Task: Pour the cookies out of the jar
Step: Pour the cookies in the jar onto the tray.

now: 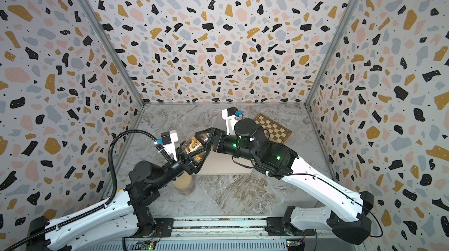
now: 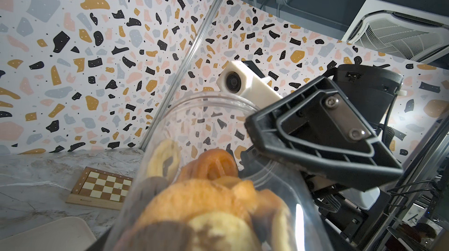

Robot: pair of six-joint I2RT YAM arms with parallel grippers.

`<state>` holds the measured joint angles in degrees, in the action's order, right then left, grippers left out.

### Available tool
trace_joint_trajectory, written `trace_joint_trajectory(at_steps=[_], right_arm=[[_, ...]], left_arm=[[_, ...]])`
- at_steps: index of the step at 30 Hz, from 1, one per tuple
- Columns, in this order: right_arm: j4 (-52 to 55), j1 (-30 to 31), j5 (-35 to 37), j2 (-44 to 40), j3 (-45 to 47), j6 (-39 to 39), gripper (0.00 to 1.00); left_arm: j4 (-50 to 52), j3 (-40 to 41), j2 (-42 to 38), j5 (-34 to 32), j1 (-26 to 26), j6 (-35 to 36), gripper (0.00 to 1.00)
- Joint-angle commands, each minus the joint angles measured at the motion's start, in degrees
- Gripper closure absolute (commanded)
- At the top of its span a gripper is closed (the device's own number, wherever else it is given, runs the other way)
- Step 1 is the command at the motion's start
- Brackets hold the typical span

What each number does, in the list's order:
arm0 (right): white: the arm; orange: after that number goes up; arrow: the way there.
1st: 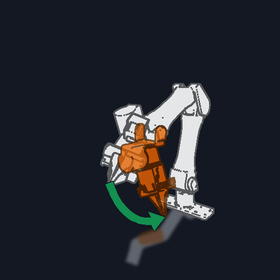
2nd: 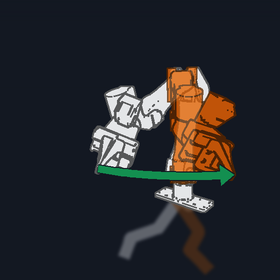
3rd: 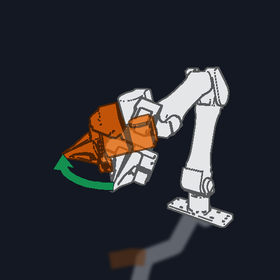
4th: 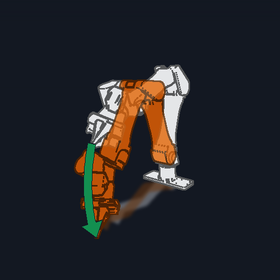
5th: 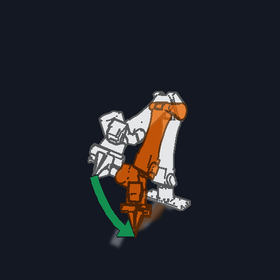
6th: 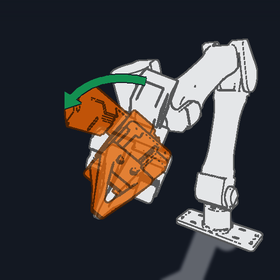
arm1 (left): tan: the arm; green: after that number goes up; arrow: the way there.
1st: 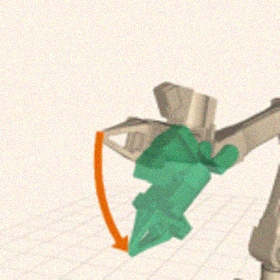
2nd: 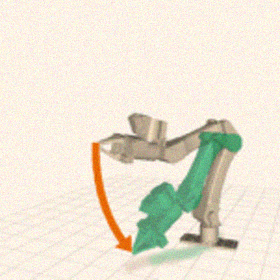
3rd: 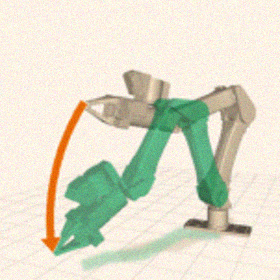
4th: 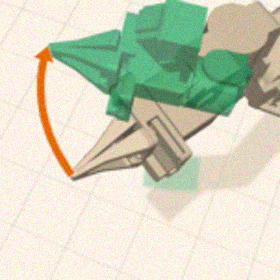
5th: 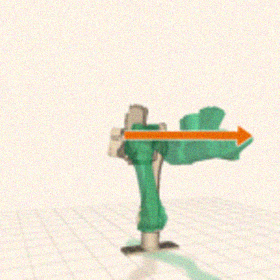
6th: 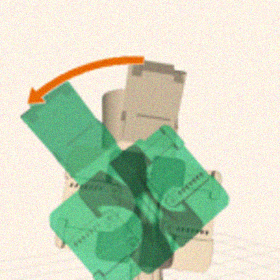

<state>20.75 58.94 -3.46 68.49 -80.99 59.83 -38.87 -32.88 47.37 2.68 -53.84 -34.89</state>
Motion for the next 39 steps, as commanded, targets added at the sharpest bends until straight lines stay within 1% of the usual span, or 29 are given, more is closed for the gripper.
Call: trace_joint_trajectory(at_steps=[1, 2, 3, 5, 6, 7, 8, 9, 10, 11, 12, 14, 16, 17, 19, 21, 24, 26, 30, 33, 36, 39], right_arm=[[1.0, -0.9, 3.4, -2.2, 0.0, -3.4, 1.00], [1.1, -1.0, 3.2, -2.4, 0.0, -3.5, 1.00], [1.2, -1.1, 3.2, -2.4, 0.0, -3.7, 1.00], [1.4, -1.7, 2.1, -2.1, 0.0, -4.4, 1.00], [2.2, -2.2, 1.5, -1.7, -0.4, -4.5, 0.94], [3.2, -2.6, 1.1, -1.3, -0.6, -4.5, 0.80], [3.3, -3.0, 0.4, -1.3, -0.5, -4.7, 0.55], [3.2, -3.2, -0.2, -1.3, -0.3, -4.9, 0.34], [2.9, -3.4, -0.4, -1.3, 0.0, -5.0, 0.24], [2.6, -3.5, -0.7, -1.5, 0.3, -5.1, 0.23], [2.3, -3.7, -1.2, -1.7, 0.6, -5.1, 0.20], [1.0, -4.4, -3.0, -1.9, 1.7, -4.4, 0.16], [0.6, -4.5, -3.4, -2.1, 2.4, -4.0, 0.14], [1.0, -4.7, -3.0, -2.2, 2.3, -4.1, 0.11], [3.3, -6.3, -1.9, -2.9, 1.9, -4.5, 0.00], [4.9, -11.4, -2.7, -5.1, 3.0, -4.8, 0.01], [3.4, -22.8, -11.1, -9.6, 7.1, -5.3, 0.01], [4.9, -27.9, -15.2, -10.8, 8.0, -6.4, 0.01], [6.9, -31.7, -17.6, -12.5, 10.2, -7.9, 0.01], [8.2, -33.6, -18.6, -13.8, 12.4, -9.3, 0.01], [9.9, -33.9, -19.3, -14.4, 14.5, -12.7, 0.01], [11.6, -34.1, -17.8, -16.2, 18.7, -15.8, 0.01]], left_arm=[[4.9, -1.3, 1.2, -3.5, 0.7, 4.8, 0.17], [4.7, -1.4, 1.4, -3.9, 0.8, 4.3, 0.17], [4.0, -1.3, 1.5, -3.7, 1.0, 4.1, 0.20], [1.5, -0.9, 1.8, -3.3, 1.3, 3.5, 0.37], [0.7, -0.8, 1.9, -3.3, 1.5, 3.0, 0.41], [-0.2, -0.8, 2.3, -2.9, 1.7, 2.5, 0.54], [-1.0, -0.9, 2.6, -2.4, 1.9, 2.0, 0.68], [-1.8, -1.2, 2.9, -2.0, 2.0, 1.7, 0.77], [-2.5, -1.4, 3.4, -1.4, 2.1, 1.5, 0.88], [-3.1, -1.7, 3.8, -0.9, 2.0, 1.3, 0.98], [-3.6, -1.9, 4.1, -0.5, 2.0, 1.2, 1.00], [-4.0, -2.3, 4.5, -0.4, 2.1, 0.8, 1.00], [-4.5, -2.3, 4.7, -0.5, 2.0, 0.8, 1.00], [-4.5, -2.2, 4.8, -0.8, 2.1, 1.1, 1.00], [-3.2, -2.2, 4.3, -1.4, 2.1, 2.1, 1.00], [-1.5, -1.5, 3.4, -1.9, 2.1, 3.1, 1.00], [-2.8, 0.4, 2.7, -0.5, 2.2, 4.4, 1.00], [-3.9, 1.1, 2.8, 0.5, 2.4, 4.6, 1.00], [-8.8, 1.8, 5.5, 3.0, 2.5, 5.0, 1.00], [-13.1, 2.2, 8.9, 6.6, 2.6, 6.1, 1.00], [-18.5, 2.4, 11.6, 10.7, 2.9, 5.4, 1.00], [-19.0, 1.6, 11.1, 12.0, 2.9, 5.4, 1.00]])
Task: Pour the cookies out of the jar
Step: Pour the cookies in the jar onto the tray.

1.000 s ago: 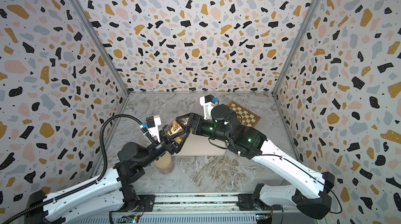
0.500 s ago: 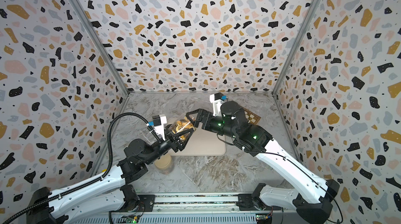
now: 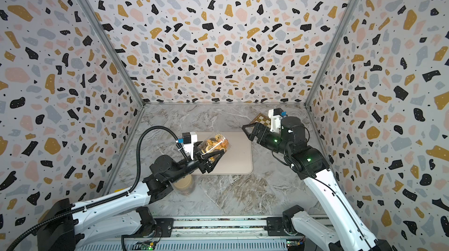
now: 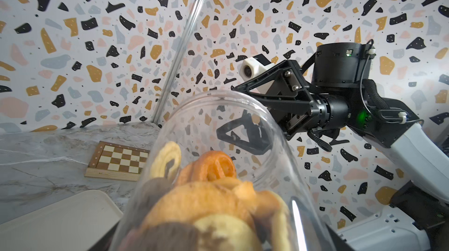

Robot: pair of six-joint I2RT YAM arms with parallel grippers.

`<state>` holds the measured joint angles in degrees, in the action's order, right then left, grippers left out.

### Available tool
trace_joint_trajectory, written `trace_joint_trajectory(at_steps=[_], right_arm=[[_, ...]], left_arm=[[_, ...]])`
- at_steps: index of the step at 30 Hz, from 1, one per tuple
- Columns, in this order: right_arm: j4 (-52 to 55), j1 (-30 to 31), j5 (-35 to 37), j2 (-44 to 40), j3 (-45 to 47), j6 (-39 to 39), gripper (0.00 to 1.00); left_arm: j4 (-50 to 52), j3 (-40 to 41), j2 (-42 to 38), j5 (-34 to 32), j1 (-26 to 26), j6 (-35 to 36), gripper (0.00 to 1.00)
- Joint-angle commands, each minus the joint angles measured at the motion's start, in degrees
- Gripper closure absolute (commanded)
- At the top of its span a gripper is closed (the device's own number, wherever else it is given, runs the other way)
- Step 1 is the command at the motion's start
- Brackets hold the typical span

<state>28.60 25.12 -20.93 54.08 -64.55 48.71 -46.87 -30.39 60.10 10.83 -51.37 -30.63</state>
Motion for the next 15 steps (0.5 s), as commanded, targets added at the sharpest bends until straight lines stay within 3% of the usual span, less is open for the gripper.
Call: trace_joint_trajectory(at_steps=[1, 8, 15], right_arm=[[4.5, -0.5, 1.0, -2.7, 3.8, -5.4, 0.00], [4.9, -7.9, -5.0, -7.1, 11.5, -4.9, 0.03], [7.2, -8.4, -4.7, -6.6, 11.7, -6.3, 0.05]], left_arm=[[-10.3, -1.1, -2.6, 3.7, 0.4, 1.6, 1.00], [-1.5, -1.2, -8.3, 2.1, 0.5, 7.3, 1.00], [-0.2, 1.7, -10.5, 4.8, 4.8, 7.2, 1.00]])
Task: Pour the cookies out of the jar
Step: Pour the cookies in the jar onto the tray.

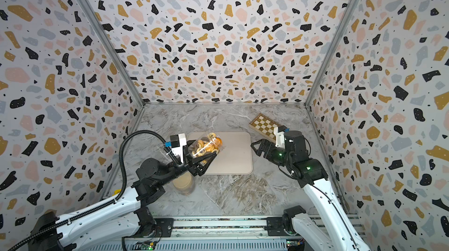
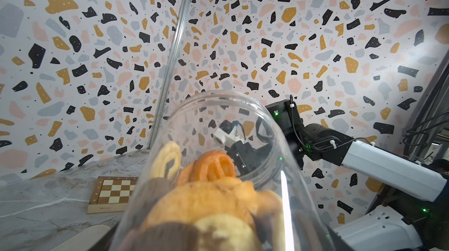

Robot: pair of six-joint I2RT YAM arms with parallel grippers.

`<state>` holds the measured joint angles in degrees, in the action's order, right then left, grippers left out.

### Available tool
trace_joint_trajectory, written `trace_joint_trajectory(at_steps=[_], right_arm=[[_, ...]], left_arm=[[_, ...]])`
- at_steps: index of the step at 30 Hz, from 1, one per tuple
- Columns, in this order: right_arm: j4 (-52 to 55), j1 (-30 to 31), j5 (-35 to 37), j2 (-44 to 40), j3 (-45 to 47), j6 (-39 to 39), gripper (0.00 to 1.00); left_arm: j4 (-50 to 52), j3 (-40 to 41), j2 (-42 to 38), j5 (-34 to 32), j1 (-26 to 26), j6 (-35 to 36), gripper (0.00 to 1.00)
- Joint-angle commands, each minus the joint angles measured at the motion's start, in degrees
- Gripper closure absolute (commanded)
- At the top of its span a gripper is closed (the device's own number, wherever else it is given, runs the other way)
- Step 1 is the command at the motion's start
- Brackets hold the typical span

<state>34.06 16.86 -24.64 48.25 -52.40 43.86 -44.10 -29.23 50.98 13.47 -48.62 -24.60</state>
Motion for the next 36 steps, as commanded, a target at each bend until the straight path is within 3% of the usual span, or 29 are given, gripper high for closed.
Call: trace_joint_trajectory(at_steps=[1, 6, 11, 17, 36], right_arm=[[1.8, -0.2, -1.0, -1.0, -0.1, -1.5, 0.05], [2.3, -0.2, -0.6, -2.0, 1.4, -2.0, 0.05], [3.1, -0.5, 0.2, -2.3, 1.6, -2.6, 0.05], [4.1, -1.2, 0.3, -2.3, 1.4, -3.4, 0.05], [7.2, -6.4, -2.5, -2.6, 0.1, -7.0, 0.04]], left_arm=[[-2.9, 0.6, -1.6, 4.4, 3.9, 0.4, 1.00], [-7.5, 0.2, 0.2, 18.5, 14.2, -6.6, 1.00], [-4.7, -1.8, 4.2, 25.1, 15.2, -6.0, 1.00], [-9.1, -0.3, 9.9, 25.8, 15.2, -5.3, 1.00], [-17.7, -5.8, 27.2, 29.2, 15.8, -4.5, 1.00]])
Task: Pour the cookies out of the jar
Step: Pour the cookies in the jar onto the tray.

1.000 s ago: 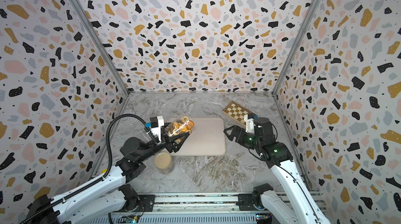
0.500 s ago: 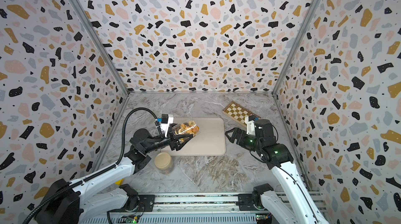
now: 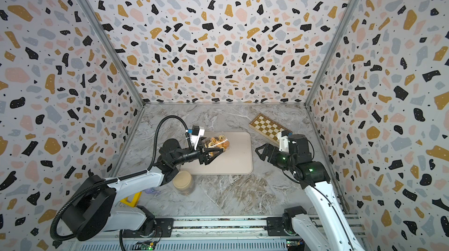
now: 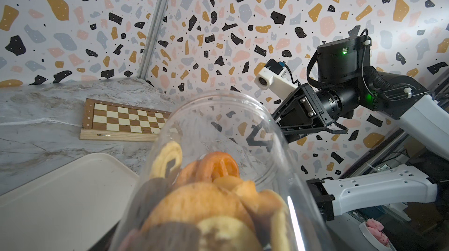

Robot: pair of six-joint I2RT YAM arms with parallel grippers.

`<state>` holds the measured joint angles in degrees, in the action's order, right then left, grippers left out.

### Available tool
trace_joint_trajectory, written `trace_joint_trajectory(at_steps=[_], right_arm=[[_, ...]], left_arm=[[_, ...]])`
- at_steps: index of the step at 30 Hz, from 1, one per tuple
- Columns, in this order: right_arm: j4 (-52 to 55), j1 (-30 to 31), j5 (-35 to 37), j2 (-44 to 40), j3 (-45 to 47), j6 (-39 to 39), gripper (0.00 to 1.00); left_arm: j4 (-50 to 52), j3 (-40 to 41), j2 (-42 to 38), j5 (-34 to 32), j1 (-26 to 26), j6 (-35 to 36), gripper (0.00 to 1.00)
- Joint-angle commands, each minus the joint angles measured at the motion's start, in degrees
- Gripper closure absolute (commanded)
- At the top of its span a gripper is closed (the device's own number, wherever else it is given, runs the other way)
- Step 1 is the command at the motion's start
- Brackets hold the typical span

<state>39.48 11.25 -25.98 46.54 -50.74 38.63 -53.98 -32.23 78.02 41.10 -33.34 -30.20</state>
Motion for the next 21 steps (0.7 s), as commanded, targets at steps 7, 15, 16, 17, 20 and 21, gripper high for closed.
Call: trace_joint_trajectory(at_steps=[7, 15, 16, 17, 20, 21], right_arm=[[1.5, -1.4, -1.7, -1.2, -0.7, -2.3, 0.04], [1.5, -2.0, -2.5, -1.5, -0.2, -2.4, 0.05], [1.4, -2.0, -2.6, -1.5, -0.1, -2.4, 0.05], [1.3, -2.1, -2.6, -1.5, 0.1, -2.6, 0.05], [1.0, -2.4, -2.9, -1.4, 0.8, -2.8, 0.05], [0.9, -2.5, -3.1, -1.4, 1.1, -2.8, 0.05]], left_arm=[[-3.5, -3.7, -1.1, 3.4, 1.8, 2.7, 1.00], [5.3, -4.0, 0.2, 4.8, 3.8, 8.7, 1.00], [6.9, -4.4, 0.8, 5.1, 3.9, 9.9, 1.00], [7.8, -4.6, 1.5, 5.4, 3.9, 10.5, 1.00], [6.8, -4.8, 3.6, 5.9, 3.9, 10.5, 1.00], [6.6, -5.0, 4.4, 6.1, 3.9, 10.4, 1.00]])
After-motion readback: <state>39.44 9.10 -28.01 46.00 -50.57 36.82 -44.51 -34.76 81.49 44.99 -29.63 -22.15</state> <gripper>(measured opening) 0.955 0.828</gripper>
